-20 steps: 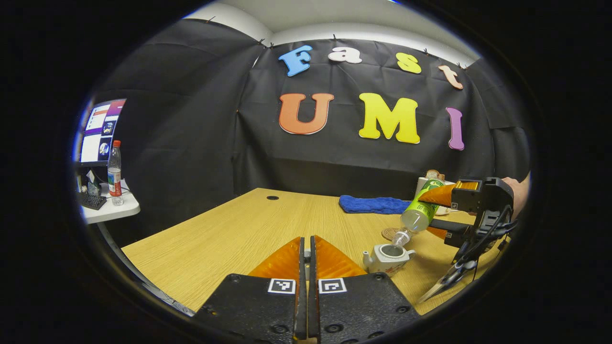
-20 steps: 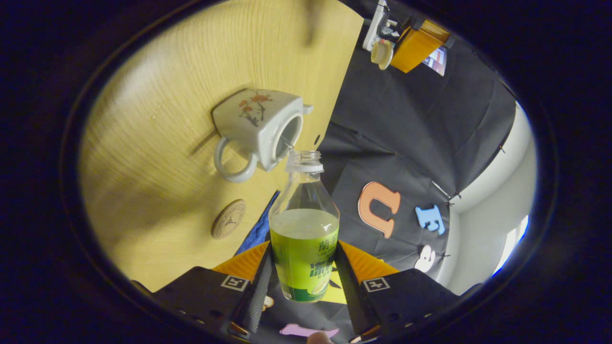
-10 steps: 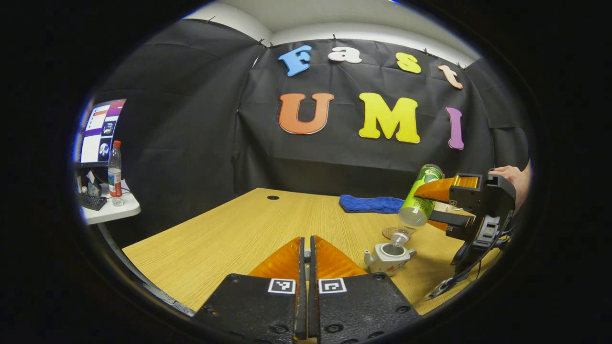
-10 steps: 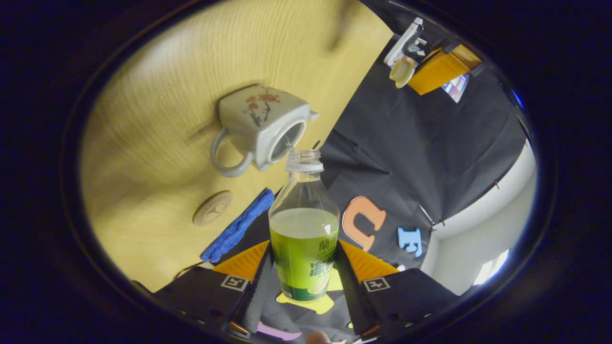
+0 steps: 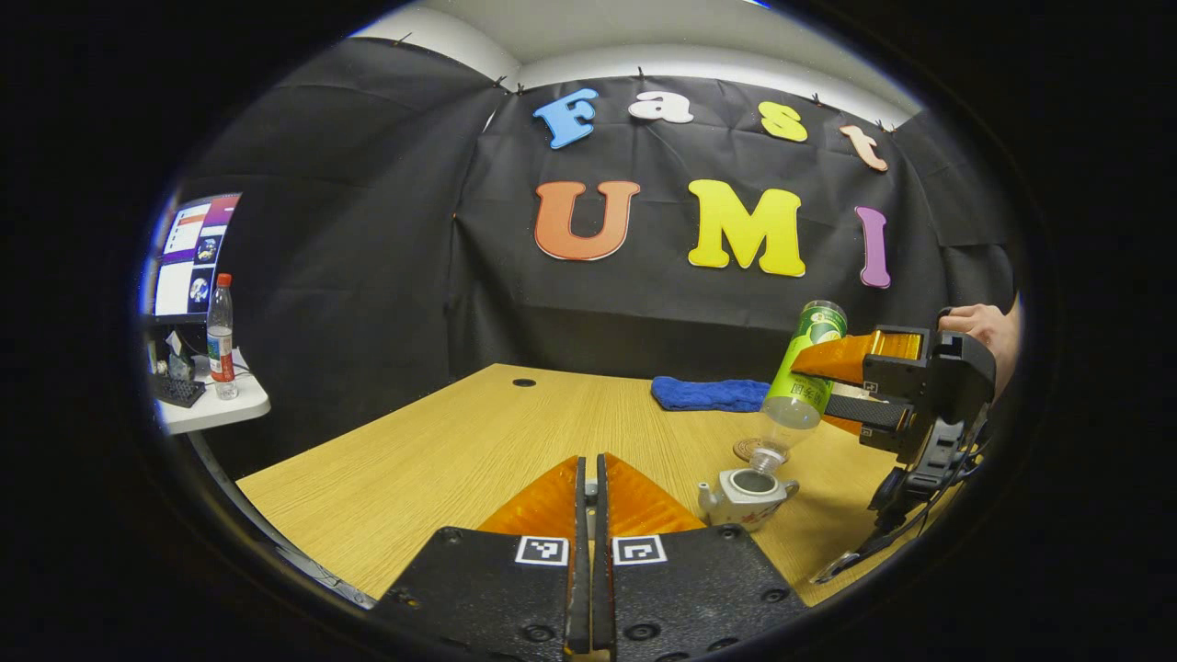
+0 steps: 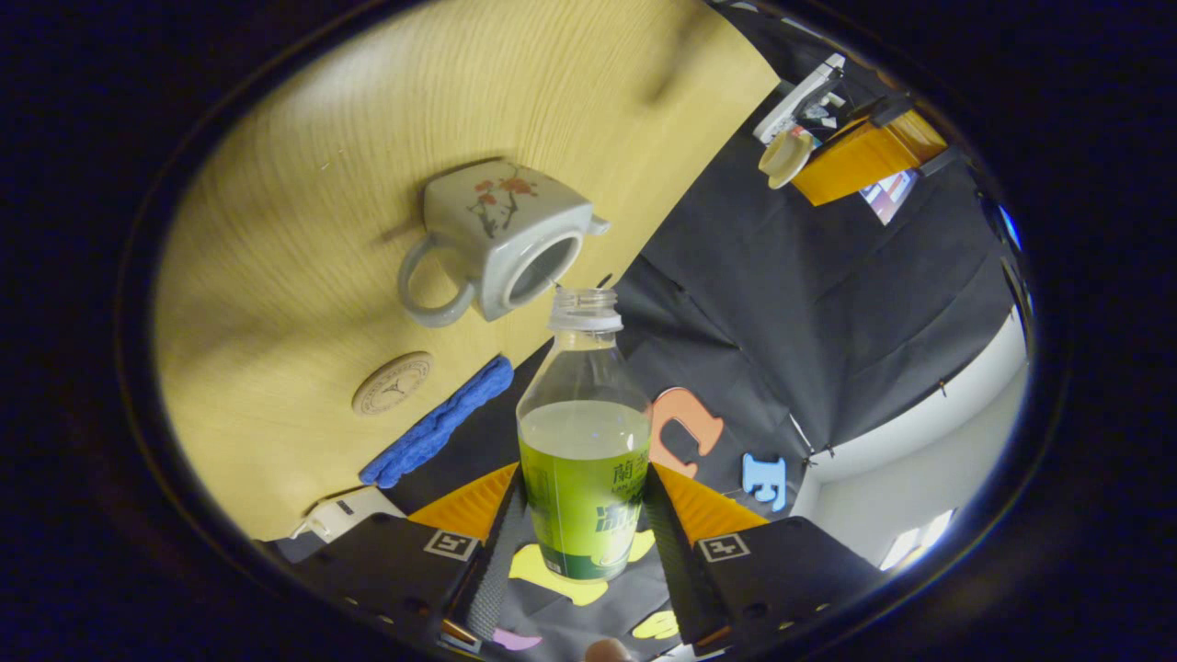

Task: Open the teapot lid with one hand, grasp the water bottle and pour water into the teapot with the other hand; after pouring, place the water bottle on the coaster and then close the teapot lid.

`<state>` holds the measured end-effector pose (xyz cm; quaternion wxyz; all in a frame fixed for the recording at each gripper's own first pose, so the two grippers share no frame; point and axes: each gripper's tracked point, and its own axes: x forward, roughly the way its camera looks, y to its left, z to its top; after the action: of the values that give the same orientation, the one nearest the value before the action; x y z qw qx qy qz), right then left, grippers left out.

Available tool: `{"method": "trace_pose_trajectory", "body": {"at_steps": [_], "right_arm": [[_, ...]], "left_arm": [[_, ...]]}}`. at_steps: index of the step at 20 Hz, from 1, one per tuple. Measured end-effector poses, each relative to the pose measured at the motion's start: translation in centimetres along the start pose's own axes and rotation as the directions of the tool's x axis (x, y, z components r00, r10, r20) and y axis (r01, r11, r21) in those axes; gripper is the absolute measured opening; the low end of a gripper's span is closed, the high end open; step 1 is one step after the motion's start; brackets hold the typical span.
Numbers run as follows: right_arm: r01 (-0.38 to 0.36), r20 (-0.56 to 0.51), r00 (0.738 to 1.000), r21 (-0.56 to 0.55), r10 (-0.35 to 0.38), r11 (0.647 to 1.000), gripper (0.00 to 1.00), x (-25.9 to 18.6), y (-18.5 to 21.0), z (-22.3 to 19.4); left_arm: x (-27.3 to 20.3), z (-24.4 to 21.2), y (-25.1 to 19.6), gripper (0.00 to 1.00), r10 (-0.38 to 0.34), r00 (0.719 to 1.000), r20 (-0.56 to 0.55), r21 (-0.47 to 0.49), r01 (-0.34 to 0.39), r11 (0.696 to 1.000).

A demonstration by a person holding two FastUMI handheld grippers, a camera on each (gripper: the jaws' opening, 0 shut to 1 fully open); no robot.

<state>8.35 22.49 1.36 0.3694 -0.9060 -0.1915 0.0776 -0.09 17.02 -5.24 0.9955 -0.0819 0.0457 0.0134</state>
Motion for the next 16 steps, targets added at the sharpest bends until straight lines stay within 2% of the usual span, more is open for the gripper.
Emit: {"method": "trace_pose_trajectory", "body": {"at_steps": [7, 10, 13, 14, 16], "right_arm": [[-0.012, -0.004, 1.0, 0.034, 0.012, 0.999, 0.72, -0.2, 0.3, 0.2], [-0.043, -0.003, 0.999, 0.137, 0.044, 0.99, 0.71, 0.1, 1.3, 0.0], [-0.097, -0.006, 0.995, 0.312, 0.103, 0.945, 0.71, 0.4, 2.9, 0.1], [-0.108, 0.004, 0.993, 0.377, 0.115, 0.92, 0.71, 0.2, 3.1, 0.1], [-0.144, 0.033, 0.988, 0.518, 0.149, 0.843, 0.71, 0.1, 3.8, 0.1]], "left_arm": [[0.1, 0.2, 0.0, 0.04, 0.006, 1.0, 0.0, 0.006, -0.006, 1.0], [0.0, 0.2, 0.0, 0.04, 0.008, 1.0, -0.002, 0.007, -0.008, 1.0], [0.0, 0.5, 0.2, 0.04, 0.016, 1.0, -0.003, 0.009, -0.016, 1.0], [-0.1, 0.6, 0.1, 0.04, 0.019, 1.0, -0.003, 0.007, -0.019, 1.0], [-0.1, 1.1, 0.1, 0.04, 0.022, 1.0, 0.001, -0.001, -0.022, 1.0]]}}
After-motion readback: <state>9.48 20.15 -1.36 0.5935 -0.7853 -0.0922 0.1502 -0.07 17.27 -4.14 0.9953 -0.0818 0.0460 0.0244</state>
